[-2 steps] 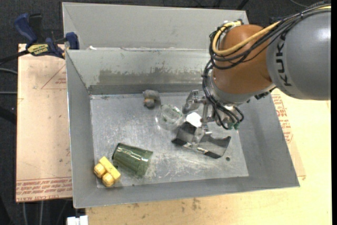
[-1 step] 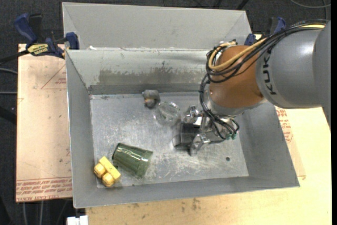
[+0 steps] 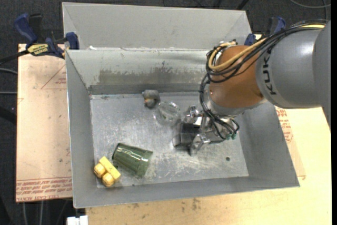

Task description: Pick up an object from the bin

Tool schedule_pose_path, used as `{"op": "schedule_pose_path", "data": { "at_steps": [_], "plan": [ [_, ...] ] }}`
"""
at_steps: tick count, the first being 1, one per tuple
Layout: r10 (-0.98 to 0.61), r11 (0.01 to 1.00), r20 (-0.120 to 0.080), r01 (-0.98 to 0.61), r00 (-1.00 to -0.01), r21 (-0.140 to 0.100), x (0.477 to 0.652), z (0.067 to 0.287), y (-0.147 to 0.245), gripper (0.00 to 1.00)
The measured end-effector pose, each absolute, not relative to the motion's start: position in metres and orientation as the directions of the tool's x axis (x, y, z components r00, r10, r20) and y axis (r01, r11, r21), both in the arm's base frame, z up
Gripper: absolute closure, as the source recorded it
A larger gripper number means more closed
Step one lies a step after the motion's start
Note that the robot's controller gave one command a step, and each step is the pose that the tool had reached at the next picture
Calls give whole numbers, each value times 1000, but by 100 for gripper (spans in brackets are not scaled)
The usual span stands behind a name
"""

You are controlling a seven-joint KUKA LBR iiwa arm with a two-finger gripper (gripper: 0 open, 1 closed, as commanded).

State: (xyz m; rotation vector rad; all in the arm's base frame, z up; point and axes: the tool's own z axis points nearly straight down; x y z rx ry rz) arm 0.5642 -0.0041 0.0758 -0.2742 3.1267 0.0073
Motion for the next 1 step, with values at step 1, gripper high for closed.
{"op": "schedule_pose_path", "data": {
  "at_steps": [1],
  "plan": [
    [-225, 974, -2, -225, -974, 0, 555, 268, 20, 100]
  ]
}}
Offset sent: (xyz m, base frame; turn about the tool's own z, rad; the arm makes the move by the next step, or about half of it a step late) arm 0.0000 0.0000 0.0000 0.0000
